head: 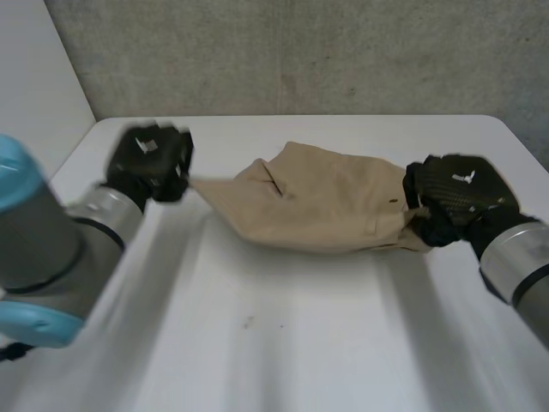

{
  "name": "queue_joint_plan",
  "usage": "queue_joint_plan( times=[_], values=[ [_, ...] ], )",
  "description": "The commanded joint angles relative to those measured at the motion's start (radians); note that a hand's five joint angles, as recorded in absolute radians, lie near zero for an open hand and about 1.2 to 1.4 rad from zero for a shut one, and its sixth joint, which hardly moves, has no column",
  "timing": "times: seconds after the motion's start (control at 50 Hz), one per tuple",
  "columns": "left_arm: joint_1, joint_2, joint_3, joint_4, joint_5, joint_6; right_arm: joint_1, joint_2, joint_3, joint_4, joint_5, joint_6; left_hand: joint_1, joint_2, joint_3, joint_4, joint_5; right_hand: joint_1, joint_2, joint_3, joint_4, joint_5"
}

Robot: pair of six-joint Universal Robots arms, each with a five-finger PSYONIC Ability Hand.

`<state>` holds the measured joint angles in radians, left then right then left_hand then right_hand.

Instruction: Fold the shorts.

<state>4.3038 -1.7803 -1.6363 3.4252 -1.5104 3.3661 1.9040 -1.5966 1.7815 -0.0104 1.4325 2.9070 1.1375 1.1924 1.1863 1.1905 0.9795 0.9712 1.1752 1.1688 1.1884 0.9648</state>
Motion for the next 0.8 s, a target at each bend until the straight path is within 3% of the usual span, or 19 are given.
queue_joint_plan(
  times=[0.02,0.18,0.32,0.44,0.66,0.8],
  values=[
    [0.002,0.367,0.039,-0.096,0.004,-0.094,-0.003,-0.193,-0.125,0.092,-0.012,-0.052,0.259,0.204,0.210,0.206,0.242,0.425,0.221,0.227,0.208,0.257],
    [0.013,0.584,0.208,-0.250,0.003,-0.197,-0.003,-0.310,-0.368,0.253,-0.026,-0.055,0.259,0.204,0.210,0.206,0.242,0.425,0.221,0.227,0.208,0.257],
    [0.014,0.552,0.271,-0.294,0.007,-0.232,-0.008,-0.286,-0.422,0.323,-0.047,-0.058,0.259,0.204,0.210,0.206,0.242,0.425,0.221,0.227,0.208,0.257],
    [0.014,0.320,0.279,-0.294,0.001,-0.223,-0.040,-0.125,-0.396,0.317,-0.083,-0.058,0.259,0.204,0.210,0.206,0.242,0.425,0.221,0.227,0.208,0.257],
    [-0.026,-0.203,0.421,-0.204,-0.007,-0.176,-0.039,0.363,-0.447,0.142,-0.061,-0.065,0.259,0.204,0.210,0.206,0.242,0.425,0.221,0.227,0.208,0.257],
    [-0.033,-0.522,0.709,-0.067,-0.145,-0.019,-0.037,0.563,-0.553,-0.153,0.127,-0.083,0.259,0.204,0.210,0.206,0.242,0.425,0.221,0.227,0.208,0.257]
  ],
)
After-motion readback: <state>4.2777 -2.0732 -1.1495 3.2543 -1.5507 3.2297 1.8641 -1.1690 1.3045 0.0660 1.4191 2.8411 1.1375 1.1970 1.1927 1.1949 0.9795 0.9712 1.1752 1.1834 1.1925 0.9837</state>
